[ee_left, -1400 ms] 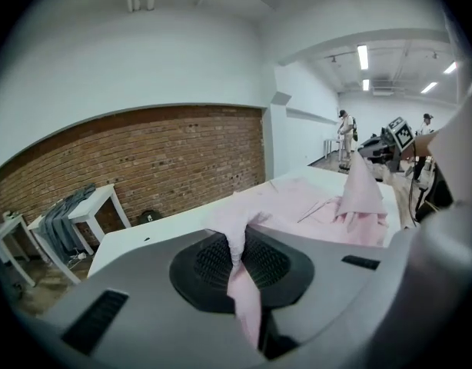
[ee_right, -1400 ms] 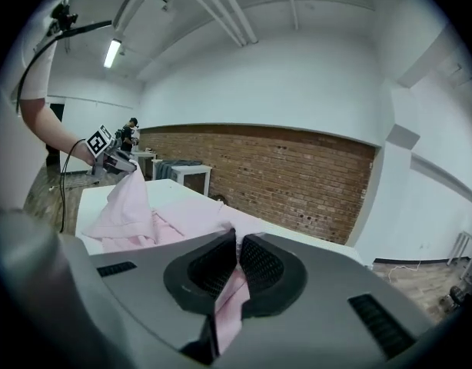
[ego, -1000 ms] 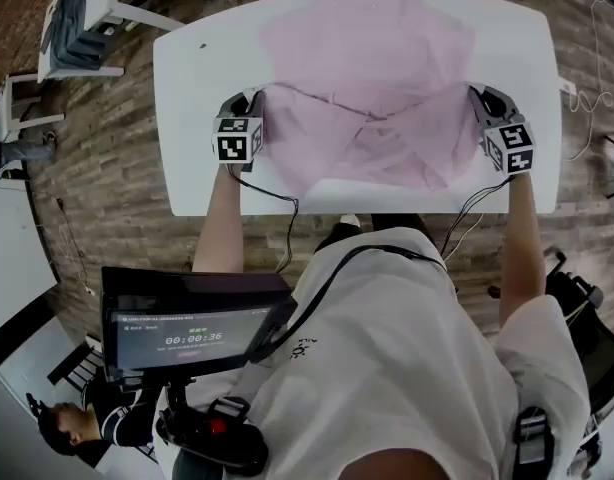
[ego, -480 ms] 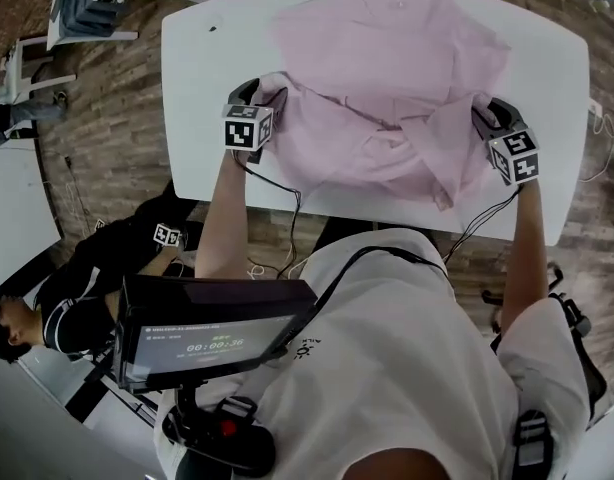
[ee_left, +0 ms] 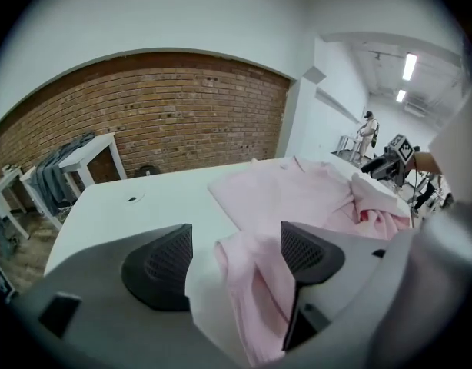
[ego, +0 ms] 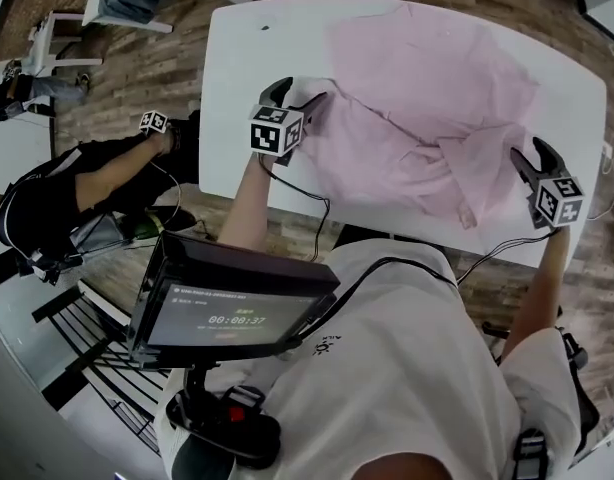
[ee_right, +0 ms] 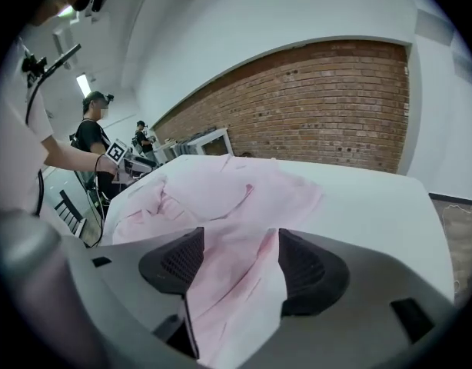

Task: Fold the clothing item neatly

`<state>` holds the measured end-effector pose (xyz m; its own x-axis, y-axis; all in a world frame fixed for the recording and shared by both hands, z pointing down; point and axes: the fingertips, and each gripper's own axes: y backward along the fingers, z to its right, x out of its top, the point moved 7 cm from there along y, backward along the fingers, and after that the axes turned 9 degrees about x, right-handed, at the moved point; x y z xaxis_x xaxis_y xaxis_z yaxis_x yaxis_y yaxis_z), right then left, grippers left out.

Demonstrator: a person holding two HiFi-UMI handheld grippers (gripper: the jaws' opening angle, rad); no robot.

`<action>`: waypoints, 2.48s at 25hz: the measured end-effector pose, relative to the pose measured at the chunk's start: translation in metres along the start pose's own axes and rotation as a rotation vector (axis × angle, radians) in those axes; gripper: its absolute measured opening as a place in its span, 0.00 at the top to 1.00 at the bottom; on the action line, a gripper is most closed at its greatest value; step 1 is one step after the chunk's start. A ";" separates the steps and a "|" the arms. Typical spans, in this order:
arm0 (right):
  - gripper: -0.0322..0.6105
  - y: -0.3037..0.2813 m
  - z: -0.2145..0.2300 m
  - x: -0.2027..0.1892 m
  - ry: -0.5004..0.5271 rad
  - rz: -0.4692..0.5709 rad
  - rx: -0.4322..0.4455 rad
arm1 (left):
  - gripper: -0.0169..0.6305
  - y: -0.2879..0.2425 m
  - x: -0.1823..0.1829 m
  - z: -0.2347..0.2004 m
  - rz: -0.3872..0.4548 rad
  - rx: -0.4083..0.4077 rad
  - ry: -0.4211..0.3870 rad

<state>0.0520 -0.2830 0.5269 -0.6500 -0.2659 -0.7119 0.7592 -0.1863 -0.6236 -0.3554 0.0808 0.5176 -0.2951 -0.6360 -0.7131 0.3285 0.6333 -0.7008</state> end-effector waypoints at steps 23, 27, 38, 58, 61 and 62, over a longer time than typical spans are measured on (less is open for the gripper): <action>0.94 -0.095 0.012 0.124 0.222 0.145 0.123 | 0.97 -0.133 0.137 0.063 0.026 -0.267 -0.236; 0.94 -0.117 0.035 0.141 0.231 0.140 0.111 | 0.97 -0.166 0.153 0.063 0.001 -0.269 -0.269; 0.75 -0.155 0.092 0.160 0.227 0.043 0.101 | 0.81 -0.224 0.172 0.084 -0.095 -0.321 -0.299; 0.92 -0.188 0.113 0.167 0.223 -0.092 0.073 | 0.91 -0.237 0.174 0.099 -0.157 -0.294 -0.369; 0.92 -0.172 0.099 0.178 0.266 -0.022 0.081 | 0.91 -0.220 0.180 0.097 -0.081 -0.291 -0.388; 0.92 -0.165 0.092 0.181 0.291 -0.002 0.082 | 0.91 -0.212 0.182 0.096 -0.047 -0.289 -0.400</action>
<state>-0.1877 -0.3875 0.5310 -0.6251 0.0148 -0.7804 0.7501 -0.2655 -0.6057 -0.3928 -0.2113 0.5384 0.0826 -0.7505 -0.6557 0.0443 0.6600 -0.7499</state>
